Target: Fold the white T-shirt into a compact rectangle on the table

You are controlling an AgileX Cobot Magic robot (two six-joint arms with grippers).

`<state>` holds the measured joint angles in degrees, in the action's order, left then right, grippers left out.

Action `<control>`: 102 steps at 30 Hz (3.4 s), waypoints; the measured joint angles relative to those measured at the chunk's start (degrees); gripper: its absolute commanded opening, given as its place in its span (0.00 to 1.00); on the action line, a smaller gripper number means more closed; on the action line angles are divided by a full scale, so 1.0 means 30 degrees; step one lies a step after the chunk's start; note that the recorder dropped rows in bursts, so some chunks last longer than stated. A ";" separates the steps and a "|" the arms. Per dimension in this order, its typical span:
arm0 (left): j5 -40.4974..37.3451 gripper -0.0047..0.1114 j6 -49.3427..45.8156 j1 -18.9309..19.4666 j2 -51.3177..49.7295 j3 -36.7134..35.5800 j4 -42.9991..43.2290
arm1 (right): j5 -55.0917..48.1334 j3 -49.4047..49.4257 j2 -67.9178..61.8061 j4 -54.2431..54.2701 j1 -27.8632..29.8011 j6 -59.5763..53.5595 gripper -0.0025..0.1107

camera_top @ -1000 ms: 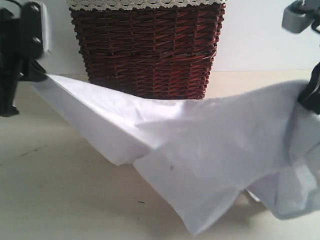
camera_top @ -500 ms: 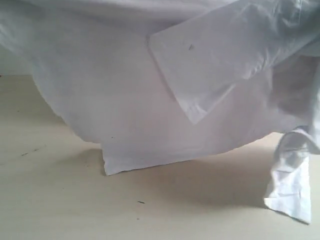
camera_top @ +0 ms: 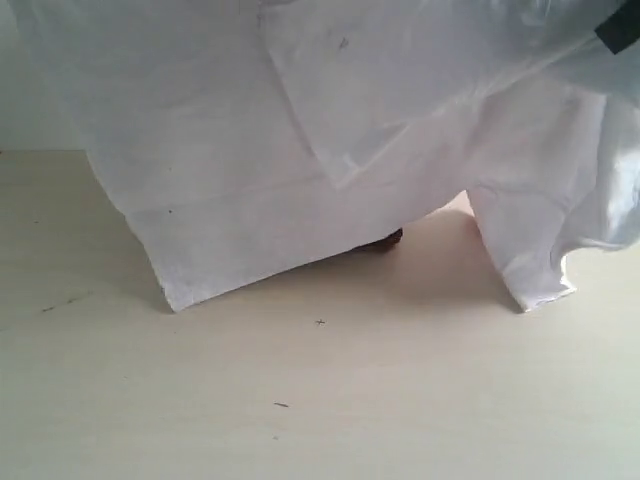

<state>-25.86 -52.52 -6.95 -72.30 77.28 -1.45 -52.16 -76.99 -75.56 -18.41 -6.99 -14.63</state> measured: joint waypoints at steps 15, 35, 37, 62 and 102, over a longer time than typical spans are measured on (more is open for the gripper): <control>-1.2132 0.04 0.0947 -0.0226 0.6660 -0.4844 -0.4549 | -0.4824 0.8555 0.4412 0.6885 -0.1802 -0.5526 0.02; -0.1215 0.31 0.5004 -0.2771 0.6060 -1.3925 -0.7807 | 0.1993 1.3189 0.6140 -0.2355 -0.4767 0.9296 0.26; -0.0280 0.31 0.2615 -0.2771 0.3135 -1.3925 -1.0668 | 0.2313 1.3189 0.4187 -0.3549 -0.4767 1.1299 0.19; -0.0405 0.30 -0.7837 -0.2771 -1.3183 -0.8403 -2.3222 | 0.5188 0.9793 -1.0459 -0.5031 -0.4767 1.3967 0.02; -1.2258 0.32 -0.3669 0.3245 -1.1278 -0.7927 -2.1998 | 0.0467 0.7431 -0.8293 0.8374 -0.4835 0.2772 0.02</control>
<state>-62.63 -63.52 2.79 -106.13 53.50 -67.44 -50.75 -54.69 -100.44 6.71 -21.49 -6.32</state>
